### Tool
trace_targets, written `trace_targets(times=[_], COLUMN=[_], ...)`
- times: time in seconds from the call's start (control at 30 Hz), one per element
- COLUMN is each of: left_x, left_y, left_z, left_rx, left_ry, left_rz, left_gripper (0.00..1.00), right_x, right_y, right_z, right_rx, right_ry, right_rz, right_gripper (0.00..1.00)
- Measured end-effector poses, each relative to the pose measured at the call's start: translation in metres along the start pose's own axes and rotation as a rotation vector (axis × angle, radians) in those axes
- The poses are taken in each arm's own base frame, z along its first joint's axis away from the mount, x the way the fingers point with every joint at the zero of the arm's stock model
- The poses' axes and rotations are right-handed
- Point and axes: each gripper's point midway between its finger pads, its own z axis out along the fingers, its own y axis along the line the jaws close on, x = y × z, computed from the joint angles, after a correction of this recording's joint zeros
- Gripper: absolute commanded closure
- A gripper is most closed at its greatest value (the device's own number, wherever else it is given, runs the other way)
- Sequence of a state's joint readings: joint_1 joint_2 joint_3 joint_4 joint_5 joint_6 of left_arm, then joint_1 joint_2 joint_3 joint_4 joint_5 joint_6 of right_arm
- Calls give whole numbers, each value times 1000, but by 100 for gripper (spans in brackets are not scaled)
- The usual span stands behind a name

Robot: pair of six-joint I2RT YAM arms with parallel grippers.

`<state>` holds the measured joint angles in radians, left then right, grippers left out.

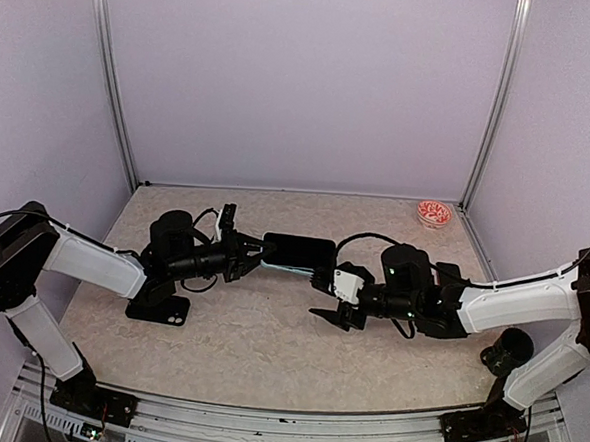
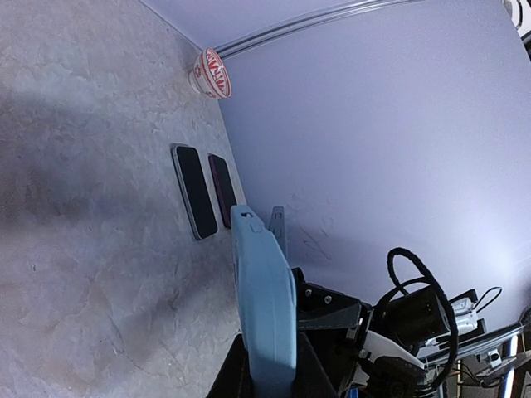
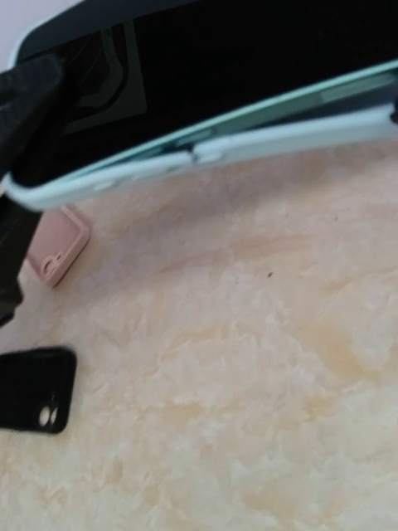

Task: Put the phone into the phone case
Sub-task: Press the phone onto the phone case.

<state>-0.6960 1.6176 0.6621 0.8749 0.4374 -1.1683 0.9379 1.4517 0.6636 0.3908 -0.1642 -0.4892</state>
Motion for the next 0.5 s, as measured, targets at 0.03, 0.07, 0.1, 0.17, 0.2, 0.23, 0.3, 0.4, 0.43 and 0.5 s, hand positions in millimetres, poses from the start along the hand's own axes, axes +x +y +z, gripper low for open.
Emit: trace_targets(times=[0.03,0.07,0.1,0.17,0.2,0.23,0.3,0.4,0.43,0.5], left_x=[0,0,0,0,0,0,0,0,0,0], left_y=[0,0,0,0,0,0,0,0,0,0], left_z=[0,0,0,0,0,0,0,0,0,0], left_rx=[0,0,0,0,0,0,-1,-1,-1,-1], left_ry=[0,0,0,0,-1,-2,-3,-3,-3,-3], left_rz=[-1,-1,-2,-2,-2,-2,-4,-6,-9,-12], left_gripper=[100,100,100,100,100,100,100,100,100,100], right_x=[1,2,3,5,6,7,10,15,16,18], right_y=[-1,-2,-3,-6,-6,-7,-7,-5,-5,-3], right_z=[0,1,1,1,1,2,3,5,6,8], right_rx=[8,14,22,38,43,50,58,62,63,66], right_ry=[6,11,17,27,32,39,51,69,75,83], right_rz=[0,0,-1,-4,-6,-9,-14,-27,-32,-45], right_gripper=[28,28,28,28,28,28,27,27,27,26])
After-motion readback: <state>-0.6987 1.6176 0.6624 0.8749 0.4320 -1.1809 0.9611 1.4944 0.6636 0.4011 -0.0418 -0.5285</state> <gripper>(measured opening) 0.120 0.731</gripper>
